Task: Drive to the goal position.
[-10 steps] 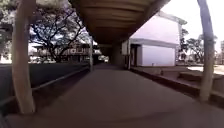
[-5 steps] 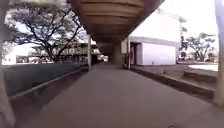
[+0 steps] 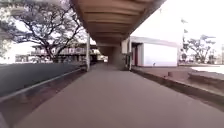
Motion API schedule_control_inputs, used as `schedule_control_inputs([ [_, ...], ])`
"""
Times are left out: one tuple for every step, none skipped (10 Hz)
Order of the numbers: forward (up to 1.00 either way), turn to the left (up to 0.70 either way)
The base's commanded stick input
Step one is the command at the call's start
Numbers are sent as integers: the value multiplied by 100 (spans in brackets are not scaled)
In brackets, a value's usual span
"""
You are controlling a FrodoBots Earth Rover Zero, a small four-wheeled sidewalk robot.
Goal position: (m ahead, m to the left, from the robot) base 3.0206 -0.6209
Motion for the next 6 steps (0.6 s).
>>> schedule_control_inputs([
  [70,9],
  [70,17],
  [70,35],
  [70,35],
  [70,0],
  [70,0],
])
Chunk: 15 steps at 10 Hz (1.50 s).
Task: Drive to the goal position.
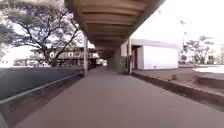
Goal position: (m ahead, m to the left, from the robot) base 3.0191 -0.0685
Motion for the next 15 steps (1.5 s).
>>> schedule_control_inputs([
  [70,0],
  [70,0],
  [70,0],
  [70,0],
  [70,0],
  [70,0],
  [70,0],
  [70,0],
  [70,0],
  [70,0],
  [70,0],
  [70,0],
  [70,0],
  [70,0],
  [70,0],
])
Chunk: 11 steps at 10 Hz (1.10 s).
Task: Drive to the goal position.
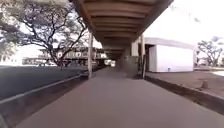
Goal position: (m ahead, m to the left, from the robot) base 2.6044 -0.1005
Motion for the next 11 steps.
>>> schedule_control_inputs([
  [70,0],
  [70,0],
  [70,0],
  [70,0],
  [70,0],
  [70,0],
  [70,0],
  [70,0],
  [70,0],
  [70,0],
  [70,0],
])
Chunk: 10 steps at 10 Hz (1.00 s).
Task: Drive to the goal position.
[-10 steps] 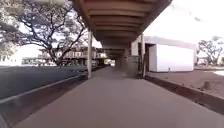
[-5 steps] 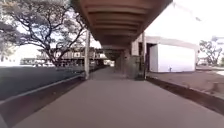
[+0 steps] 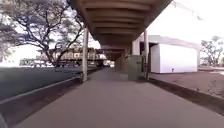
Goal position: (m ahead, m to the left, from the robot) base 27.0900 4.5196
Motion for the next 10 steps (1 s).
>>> schedule_control_inputs([
  [70,0],
  [70,0],
  [70,0],
  [70,0],
  [70,0],
  [70,0],
  [70,0],
  [70,0],
  [70,0],
  [70,0],
])
